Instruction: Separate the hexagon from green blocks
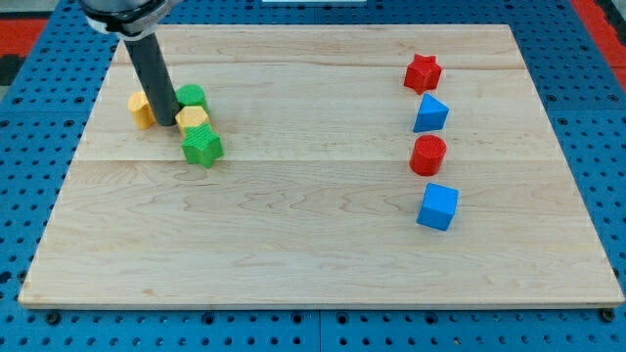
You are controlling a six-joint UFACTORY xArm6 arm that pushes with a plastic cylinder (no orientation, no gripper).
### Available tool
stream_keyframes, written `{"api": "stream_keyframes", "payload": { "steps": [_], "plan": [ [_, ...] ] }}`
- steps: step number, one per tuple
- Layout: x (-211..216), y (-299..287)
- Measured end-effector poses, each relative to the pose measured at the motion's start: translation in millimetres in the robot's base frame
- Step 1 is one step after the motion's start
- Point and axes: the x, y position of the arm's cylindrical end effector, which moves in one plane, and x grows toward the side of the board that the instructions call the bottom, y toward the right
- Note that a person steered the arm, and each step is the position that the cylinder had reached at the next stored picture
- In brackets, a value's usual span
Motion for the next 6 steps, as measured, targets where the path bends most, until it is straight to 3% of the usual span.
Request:
{"api": "stream_keyframes", "payload": {
  "steps": [1, 2, 5, 6],
  "plan": [
    [12, -6],
    [50, -35],
    [9, 9],
    [4, 52]
  ]
}}
